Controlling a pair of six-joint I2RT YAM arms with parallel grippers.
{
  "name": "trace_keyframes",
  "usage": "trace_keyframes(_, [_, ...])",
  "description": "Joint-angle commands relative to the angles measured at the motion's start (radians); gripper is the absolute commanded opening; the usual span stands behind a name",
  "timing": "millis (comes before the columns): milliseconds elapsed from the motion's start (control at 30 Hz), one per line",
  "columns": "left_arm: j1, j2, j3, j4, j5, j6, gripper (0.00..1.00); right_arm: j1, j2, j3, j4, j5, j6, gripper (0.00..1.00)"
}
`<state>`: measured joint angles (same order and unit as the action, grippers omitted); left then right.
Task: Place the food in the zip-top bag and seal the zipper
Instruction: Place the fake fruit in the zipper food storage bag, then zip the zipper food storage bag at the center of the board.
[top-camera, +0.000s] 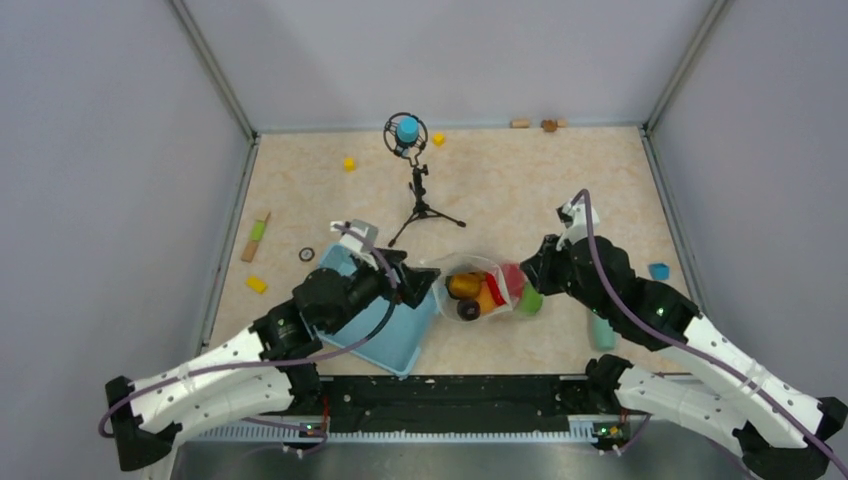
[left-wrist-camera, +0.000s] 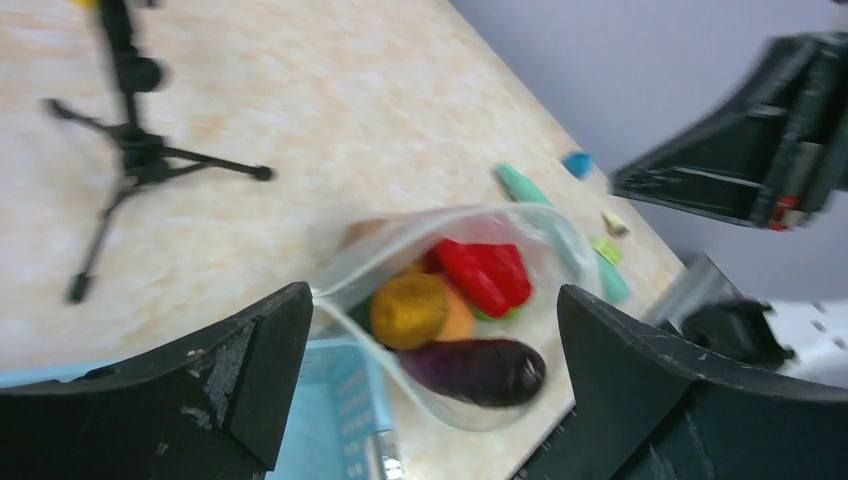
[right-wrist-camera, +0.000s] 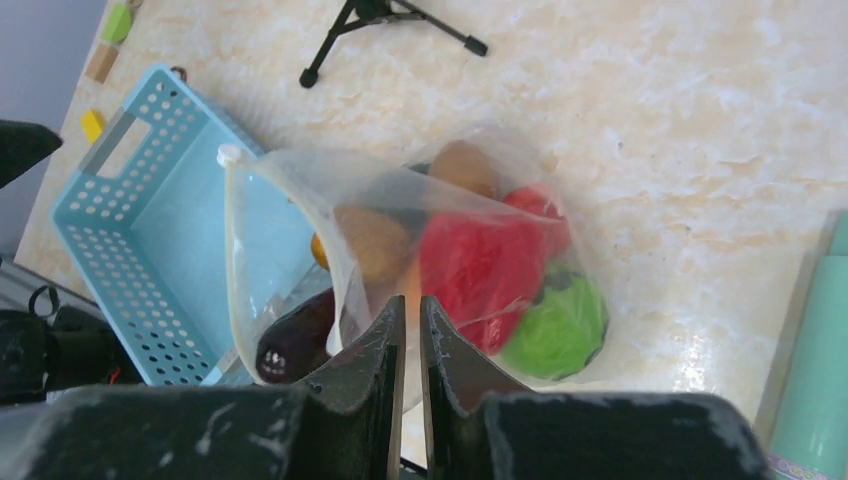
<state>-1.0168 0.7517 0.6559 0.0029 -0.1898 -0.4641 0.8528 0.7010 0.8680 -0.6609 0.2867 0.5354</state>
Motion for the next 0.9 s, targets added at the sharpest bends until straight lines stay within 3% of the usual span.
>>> trace_keyframes(0, [0.012,-0.134,-0.123,0.023,-0.384,0.012,0.97,-0.008,0.026,0.103,-0.055,0.120,0.022,0.10])
trace_keyframes(67, [0.046,-0.138,-0.137,0.001,-0.413,0.016,0.97,-0.010,0.040,0.124,-0.066,0.158,0.025,0.10])
trace_keyframes(133, [0.102,-0.128,-0.140,0.000,-0.352,0.001,0.97,-0.013,0.058,0.133,-0.063,0.156,0.025,0.10])
trace_keyframes(267, [0.212,-0.113,-0.147,-0.046,-0.209,-0.043,0.97,-0.014,0.077,0.099,-0.005,-0.046,-0.047,0.18])
trace_keyframes(400, [0.236,-0.148,-0.186,-0.044,-0.189,-0.074,0.97,-0.013,0.050,0.060,0.078,-0.317,-0.095,0.42])
trace_keyframes(500, [0.236,-0.177,-0.208,-0.052,-0.210,-0.090,0.97,-0.003,0.024,0.036,0.114,-0.393,-0.073,0.64])
trace_keyframes(567, [0.237,-0.191,-0.218,-0.065,-0.233,-0.102,0.97,0.016,0.029,0.011,0.116,-0.377,-0.063,0.73])
trace_keyframes(700, [0.237,-0.203,-0.237,-0.068,-0.251,-0.106,0.97,0.140,0.106,-0.034,0.100,-0.219,-0.029,0.74])
trace_keyframes(867, [0.238,-0.191,-0.246,-0.064,-0.263,-0.107,0.97,0.223,0.184,-0.012,-0.018,0.077,0.029,0.62])
